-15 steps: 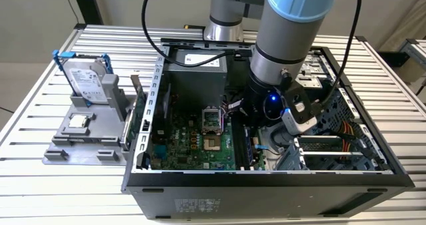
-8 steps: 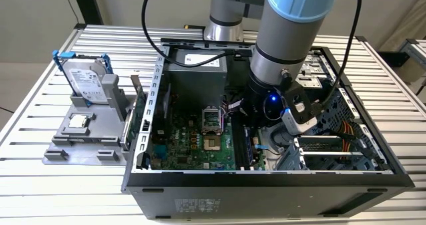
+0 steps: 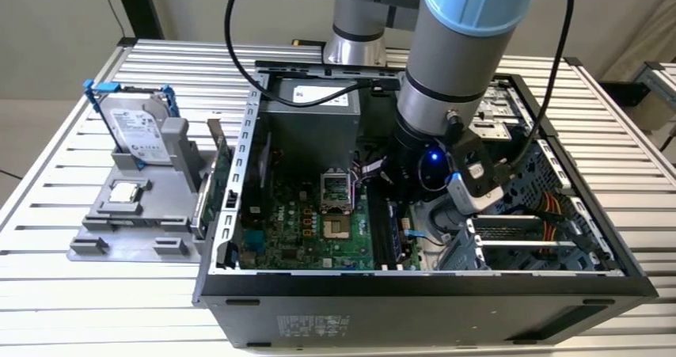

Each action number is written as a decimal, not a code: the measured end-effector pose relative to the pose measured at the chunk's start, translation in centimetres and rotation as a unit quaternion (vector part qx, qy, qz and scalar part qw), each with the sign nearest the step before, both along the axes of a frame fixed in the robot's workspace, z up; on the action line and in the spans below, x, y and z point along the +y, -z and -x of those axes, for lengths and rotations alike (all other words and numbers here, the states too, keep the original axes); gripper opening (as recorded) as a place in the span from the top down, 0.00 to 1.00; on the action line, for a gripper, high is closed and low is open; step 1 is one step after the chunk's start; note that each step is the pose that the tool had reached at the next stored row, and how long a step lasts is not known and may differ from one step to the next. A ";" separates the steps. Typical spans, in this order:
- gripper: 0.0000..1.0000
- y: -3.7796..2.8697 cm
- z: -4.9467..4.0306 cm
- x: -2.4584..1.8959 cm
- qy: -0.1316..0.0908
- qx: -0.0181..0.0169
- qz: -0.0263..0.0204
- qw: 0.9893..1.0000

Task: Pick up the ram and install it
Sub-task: 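Press down the ram until it locks into place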

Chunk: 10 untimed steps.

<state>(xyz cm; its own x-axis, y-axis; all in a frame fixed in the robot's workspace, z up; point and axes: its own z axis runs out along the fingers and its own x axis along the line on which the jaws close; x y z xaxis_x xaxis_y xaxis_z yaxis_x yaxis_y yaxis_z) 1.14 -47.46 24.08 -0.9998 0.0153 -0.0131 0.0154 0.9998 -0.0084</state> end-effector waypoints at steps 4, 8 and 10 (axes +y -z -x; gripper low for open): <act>1.00 0.00 0.00 0.00 -0.008 0.000 0.000 1.000; 1.00 0.00 0.00 0.00 -0.021 0.000 0.000 1.000; 1.00 0.00 0.00 0.00 -0.026 0.000 0.000 1.000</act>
<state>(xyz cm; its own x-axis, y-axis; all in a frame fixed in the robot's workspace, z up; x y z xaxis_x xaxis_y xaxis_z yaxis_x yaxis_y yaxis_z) 1.15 -47.46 24.08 -0.9992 -0.0367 -0.0131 -0.0366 0.9993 -0.0084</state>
